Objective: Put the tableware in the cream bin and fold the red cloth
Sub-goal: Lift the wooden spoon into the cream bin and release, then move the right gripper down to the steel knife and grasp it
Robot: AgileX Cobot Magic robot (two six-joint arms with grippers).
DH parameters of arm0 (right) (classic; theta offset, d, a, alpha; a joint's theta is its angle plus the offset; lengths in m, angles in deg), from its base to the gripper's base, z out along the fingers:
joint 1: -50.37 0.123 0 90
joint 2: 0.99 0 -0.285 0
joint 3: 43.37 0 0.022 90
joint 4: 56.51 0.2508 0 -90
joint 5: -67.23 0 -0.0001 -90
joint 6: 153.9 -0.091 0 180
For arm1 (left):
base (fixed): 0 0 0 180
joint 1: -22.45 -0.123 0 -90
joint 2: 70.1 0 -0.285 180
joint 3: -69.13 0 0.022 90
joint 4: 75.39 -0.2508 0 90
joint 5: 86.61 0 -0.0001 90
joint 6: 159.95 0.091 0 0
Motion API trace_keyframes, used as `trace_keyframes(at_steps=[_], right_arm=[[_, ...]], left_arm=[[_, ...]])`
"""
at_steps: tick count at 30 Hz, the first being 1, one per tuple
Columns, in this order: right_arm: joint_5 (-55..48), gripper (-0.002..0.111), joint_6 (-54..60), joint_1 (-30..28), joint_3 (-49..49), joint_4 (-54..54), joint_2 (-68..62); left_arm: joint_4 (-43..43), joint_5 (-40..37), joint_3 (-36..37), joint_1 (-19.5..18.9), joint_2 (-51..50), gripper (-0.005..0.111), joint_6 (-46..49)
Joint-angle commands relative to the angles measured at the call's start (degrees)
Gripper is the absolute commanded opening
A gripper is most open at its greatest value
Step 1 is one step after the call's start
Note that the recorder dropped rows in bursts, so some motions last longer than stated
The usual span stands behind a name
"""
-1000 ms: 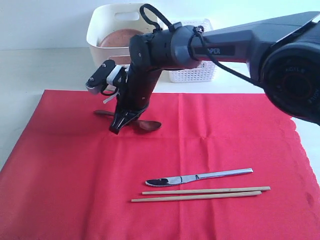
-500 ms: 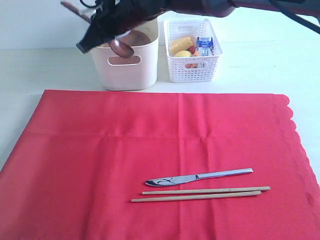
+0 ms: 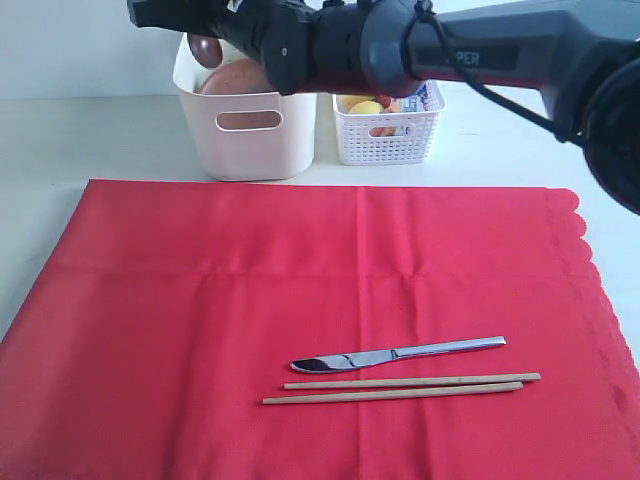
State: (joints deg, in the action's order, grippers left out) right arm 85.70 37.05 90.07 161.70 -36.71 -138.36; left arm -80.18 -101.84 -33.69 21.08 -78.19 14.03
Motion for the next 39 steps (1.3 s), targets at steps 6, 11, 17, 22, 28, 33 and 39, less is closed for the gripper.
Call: trace_keyframes(at_steps=[6, 11, 17, 22, 28, 33, 39], right_arm=[[1.35, 0.028, 3.39, -2.35, 1.45, 15.82, -2.54], [-0.82, 0.053, 3.39, -2.48, 1.45, 16.34, -2.01], [-16.22, 0.060, 2.73, -2.48, 1.45, 16.48, 2.39], [-28.58, 0.059, 3.13, -2.48, 1.45, 10.91, 6.63], [-42.80, 0.042, 2.90, -2.48, 1.45, -0.45, 12.11], [-53.07, 0.011, 2.68, -2.48, 1.45, -6.57, 15.78], [-61.79, 0.000, 6.06, -2.48, -3.05, -8.18, 21.87]], left_arm=[[0.28, 0.04, 0.04, 0.35, 0.31, 0.002, -0.17], [0.28, 0.04, 0.04, 0.35, 0.31, 0.002, -0.17], [0.28, 0.04, 0.04, 0.35, 0.31, 0.002, -0.17], [0.28, 0.04, 0.04, 0.35, 0.31, 0.002, -0.17], [0.28, 0.04, 0.04, 0.35, 0.31, 0.002, -0.17], [0.28, 0.04, 0.04, 0.35, 0.31, 0.002, -0.17], [0.28, 0.04, 0.04, 0.35, 0.31, 0.002, -0.17]])
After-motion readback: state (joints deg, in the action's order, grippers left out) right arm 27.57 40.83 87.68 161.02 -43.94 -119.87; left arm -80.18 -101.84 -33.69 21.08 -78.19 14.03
